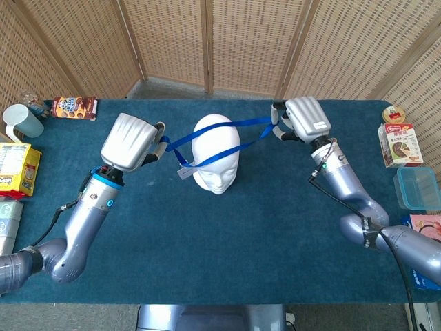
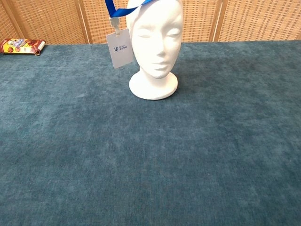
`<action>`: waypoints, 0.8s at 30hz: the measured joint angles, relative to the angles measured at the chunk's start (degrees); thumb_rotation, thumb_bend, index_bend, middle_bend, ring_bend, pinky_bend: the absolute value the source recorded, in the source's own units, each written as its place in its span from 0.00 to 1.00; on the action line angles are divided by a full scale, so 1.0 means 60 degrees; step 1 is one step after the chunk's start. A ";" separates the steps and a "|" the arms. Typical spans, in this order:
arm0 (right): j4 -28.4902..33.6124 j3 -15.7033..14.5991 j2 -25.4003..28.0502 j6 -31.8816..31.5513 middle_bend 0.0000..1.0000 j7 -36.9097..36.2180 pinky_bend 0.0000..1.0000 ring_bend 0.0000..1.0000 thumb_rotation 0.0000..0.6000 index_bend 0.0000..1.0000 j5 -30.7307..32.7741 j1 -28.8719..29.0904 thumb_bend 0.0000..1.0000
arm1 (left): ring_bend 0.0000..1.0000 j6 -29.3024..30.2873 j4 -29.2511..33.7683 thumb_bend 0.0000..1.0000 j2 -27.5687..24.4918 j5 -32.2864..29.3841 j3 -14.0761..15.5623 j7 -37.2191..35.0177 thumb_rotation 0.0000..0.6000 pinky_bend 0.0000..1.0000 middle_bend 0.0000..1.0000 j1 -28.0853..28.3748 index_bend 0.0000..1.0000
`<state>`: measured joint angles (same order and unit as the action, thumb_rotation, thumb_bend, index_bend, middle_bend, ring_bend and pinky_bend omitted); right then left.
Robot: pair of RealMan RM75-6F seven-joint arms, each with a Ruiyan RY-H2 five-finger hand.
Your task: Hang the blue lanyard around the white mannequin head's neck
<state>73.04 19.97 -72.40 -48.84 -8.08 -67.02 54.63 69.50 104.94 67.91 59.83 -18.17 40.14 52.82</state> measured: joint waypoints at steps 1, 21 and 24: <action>0.0012 -0.0009 0.0012 -0.0002 1.00 0.0002 1.00 1.00 1.00 0.79 -0.0008 -0.0014 0.45 | 1.00 -0.0003 0.0020 0.45 -0.0005 -0.0007 -0.0002 -0.0024 0.78 1.00 1.00 -0.0005 0.67; -0.0180 -0.0133 -0.0206 0.0086 1.00 0.0225 1.00 1.00 1.00 0.79 -0.0091 -0.0025 0.45 | 1.00 0.0046 0.0026 0.44 0.0025 -0.0149 0.0118 0.0209 0.77 1.00 1.00 -0.0008 0.67; -0.0184 -0.0129 -0.0253 0.0098 1.00 0.0224 1.00 1.00 1.00 0.79 -0.0130 0.0011 0.45 | 1.00 0.0076 -0.0016 0.44 0.0025 -0.0144 0.0137 0.0251 0.77 1.00 1.00 -0.0016 0.67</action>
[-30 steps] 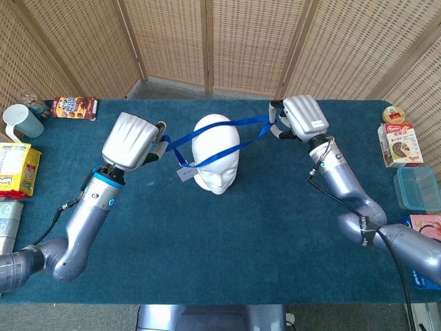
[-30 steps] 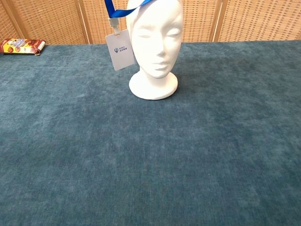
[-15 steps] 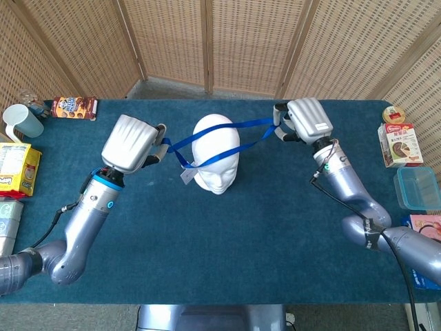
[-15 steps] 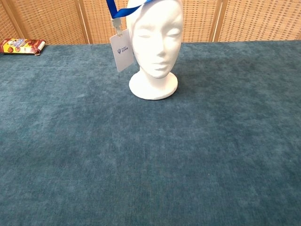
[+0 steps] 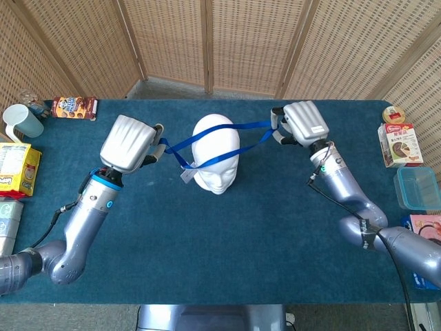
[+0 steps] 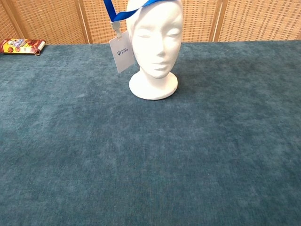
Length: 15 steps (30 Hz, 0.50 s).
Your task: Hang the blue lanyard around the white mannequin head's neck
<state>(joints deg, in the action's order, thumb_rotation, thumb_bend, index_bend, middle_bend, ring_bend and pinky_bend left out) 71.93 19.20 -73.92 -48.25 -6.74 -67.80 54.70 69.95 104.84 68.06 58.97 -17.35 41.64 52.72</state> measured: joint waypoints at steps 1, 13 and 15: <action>0.0001 0.0006 -0.0015 0.0003 1.00 0.0000 1.00 1.00 1.00 0.79 -0.0006 0.0014 0.45 | 1.00 0.0004 -0.0016 0.44 0.0002 -0.0002 0.0010 0.0003 0.77 1.00 1.00 -0.0006 0.67; -0.0010 -0.0033 -0.0205 0.0112 1.00 0.0154 1.00 1.00 1.00 0.79 -0.0084 0.0153 0.45 | 1.00 0.0005 -0.0148 0.43 0.0086 0.0032 0.0089 -0.0022 0.78 1.00 1.00 -0.0040 0.67; -0.0008 -0.0033 -0.0219 0.0128 1.00 0.0169 1.00 1.00 1.00 0.79 -0.0076 0.0166 0.45 | 1.00 0.0002 -0.0168 0.43 0.0099 0.0029 0.0106 -0.0021 0.77 1.00 1.00 -0.0049 0.67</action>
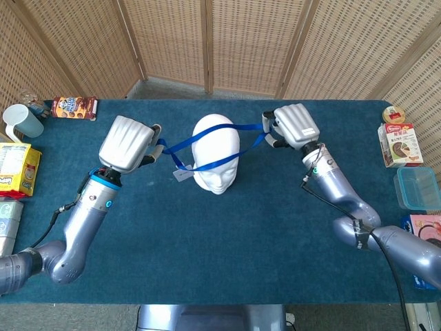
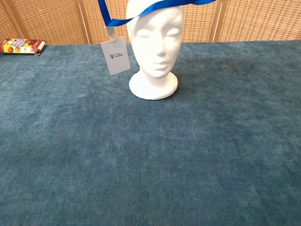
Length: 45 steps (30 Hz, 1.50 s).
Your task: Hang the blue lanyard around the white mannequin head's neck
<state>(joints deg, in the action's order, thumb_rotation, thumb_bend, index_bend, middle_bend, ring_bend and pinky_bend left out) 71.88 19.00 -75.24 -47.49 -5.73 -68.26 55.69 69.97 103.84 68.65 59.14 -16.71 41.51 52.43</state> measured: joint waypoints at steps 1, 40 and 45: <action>0.0002 0.0000 -0.0007 0.0005 1.00 0.0012 1.00 1.00 1.00 0.79 0.0006 0.0004 0.45 | 1.00 -0.0005 -0.0006 0.43 0.0004 -0.0004 0.0007 -0.0002 0.77 1.00 1.00 -0.0004 0.67; -0.0118 0.0020 -0.0075 0.0516 1.00 0.0432 1.00 1.00 1.00 0.68 0.0430 0.0241 0.45 | 1.00 -0.0093 -0.0406 0.41 0.0215 -0.0285 0.0095 0.0134 0.78 1.00 1.00 -0.0056 0.67; -0.0068 0.0061 0.0018 0.0754 1.00 0.0344 1.00 1.00 1.00 0.60 0.0632 0.0261 0.45 | 1.00 -0.0086 -0.0409 0.41 0.0227 -0.0342 0.0079 0.0160 0.77 1.00 1.00 -0.0047 0.67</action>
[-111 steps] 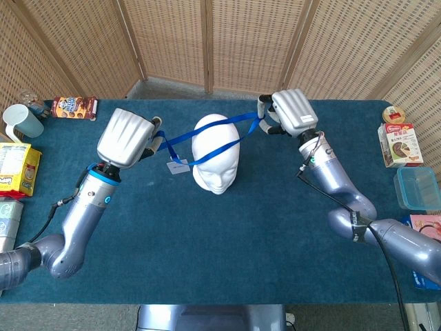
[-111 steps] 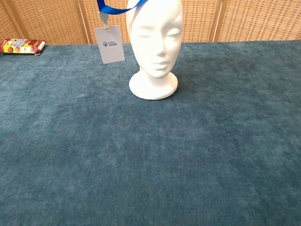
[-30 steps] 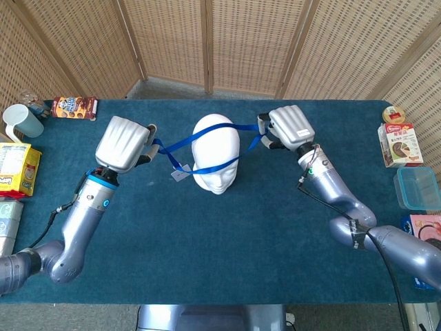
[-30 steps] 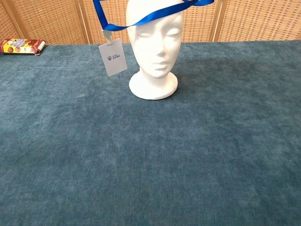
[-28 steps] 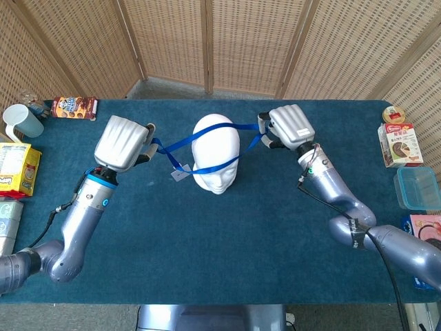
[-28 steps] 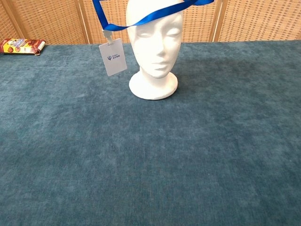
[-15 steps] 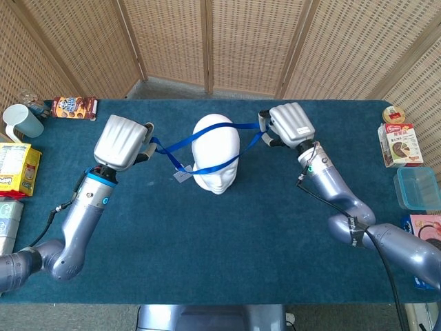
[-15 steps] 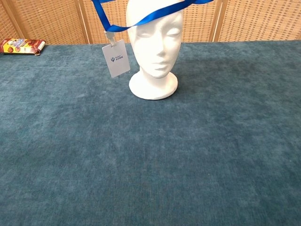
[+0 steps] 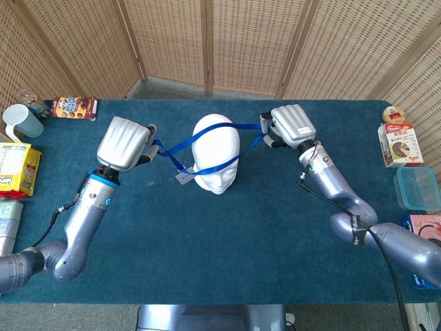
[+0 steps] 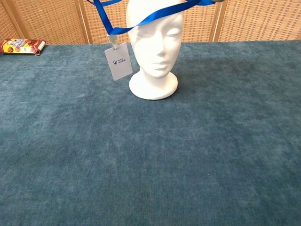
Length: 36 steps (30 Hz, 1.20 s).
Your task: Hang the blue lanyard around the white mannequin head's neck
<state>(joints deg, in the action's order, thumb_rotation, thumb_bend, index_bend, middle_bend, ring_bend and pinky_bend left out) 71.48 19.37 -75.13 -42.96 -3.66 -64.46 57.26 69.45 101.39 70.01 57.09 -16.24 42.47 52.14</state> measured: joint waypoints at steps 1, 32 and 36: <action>0.0003 -0.0003 0.0021 0.0024 1.00 -0.0005 1.00 1.00 1.00 0.59 0.0008 0.0002 0.46 | 1.00 0.0001 -0.0002 0.41 0.0003 -0.0006 -0.0004 0.0003 0.77 1.00 1.00 0.0003 0.67; -0.0004 -0.0001 0.0211 0.0158 1.00 -0.0295 1.00 1.00 0.90 0.37 -0.0010 -0.0027 0.47 | 1.00 -0.0109 0.0093 0.27 -0.0059 -0.0197 0.0040 0.0046 0.76 1.00 1.00 0.0028 0.67; 0.0027 -0.0008 0.0220 0.0166 1.00 -0.0248 1.00 1.00 0.89 0.37 0.0036 -0.0026 0.47 | 1.00 -0.0099 0.0097 0.21 -0.0085 -0.0218 0.0039 0.0041 0.70 1.00 1.00 0.0021 0.67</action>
<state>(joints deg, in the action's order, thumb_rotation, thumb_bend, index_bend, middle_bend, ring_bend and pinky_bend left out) 71.64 19.32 -73.81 -41.96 -5.15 -64.25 57.10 68.86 101.97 69.50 55.78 -16.01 42.72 52.27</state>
